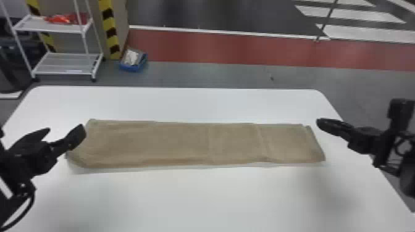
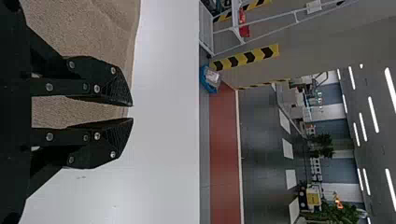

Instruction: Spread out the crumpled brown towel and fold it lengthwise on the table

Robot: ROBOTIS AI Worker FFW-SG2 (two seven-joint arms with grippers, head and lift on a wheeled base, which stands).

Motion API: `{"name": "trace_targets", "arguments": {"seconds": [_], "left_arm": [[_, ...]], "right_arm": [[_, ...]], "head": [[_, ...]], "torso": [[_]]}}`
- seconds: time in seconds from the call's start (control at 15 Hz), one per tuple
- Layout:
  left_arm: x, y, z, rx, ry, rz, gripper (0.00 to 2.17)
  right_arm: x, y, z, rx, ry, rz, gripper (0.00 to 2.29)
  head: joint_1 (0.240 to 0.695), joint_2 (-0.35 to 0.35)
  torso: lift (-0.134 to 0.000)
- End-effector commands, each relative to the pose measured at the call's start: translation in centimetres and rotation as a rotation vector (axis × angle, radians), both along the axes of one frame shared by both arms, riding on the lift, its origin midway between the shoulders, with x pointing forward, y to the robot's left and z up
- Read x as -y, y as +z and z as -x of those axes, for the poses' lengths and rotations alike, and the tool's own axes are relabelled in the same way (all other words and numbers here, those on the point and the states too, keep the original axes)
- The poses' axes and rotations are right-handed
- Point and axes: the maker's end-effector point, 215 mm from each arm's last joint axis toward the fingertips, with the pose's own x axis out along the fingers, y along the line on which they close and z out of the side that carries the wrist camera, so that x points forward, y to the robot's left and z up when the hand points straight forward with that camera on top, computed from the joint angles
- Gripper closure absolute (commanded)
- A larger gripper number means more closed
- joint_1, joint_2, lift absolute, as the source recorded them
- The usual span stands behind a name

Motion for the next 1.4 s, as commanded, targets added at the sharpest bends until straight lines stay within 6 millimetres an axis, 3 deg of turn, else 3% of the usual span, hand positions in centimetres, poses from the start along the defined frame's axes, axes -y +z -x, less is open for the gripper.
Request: {"name": "trace_targets", "arguments": {"seconds": [0.0,0.07,0.33,1.0,1.33], "left_arm": [[0.5,0.5,-2.3,0.007,-0.009,-0.036,0.14],[0.6,0.1,-3.4,-0.011,-0.009,-0.055,0.14],[1.9,-0.3,-5.3,-0.030,-0.033,-0.073,0.15],[1.3,-1.5,-5.7,-0.091,-0.038,-0.089,0.21],[1.1,-3.1,-5.7,-0.150,-0.038,-0.119,0.21]], "right_arm": [[0.2,0.3,-2.0,-0.007,0.002,0.017,0.27],[0.1,-0.3,-2.8,-0.022,-0.006,0.036,0.14],[-0.7,-1.6,-4.5,-0.028,0.004,0.078,0.11],[0.1,-2.5,-5.1,-0.069,0.008,0.135,0.18],[1.4,-2.8,-4.8,-0.094,0.006,0.177,0.19]], "head": [[0.695,-0.135],[0.695,-0.136],[0.695,-0.135],[0.695,-0.135],[0.695,-0.138]], "torso": [[-0.124],[-0.124],[-0.124],[-0.124],[-0.124]]}}
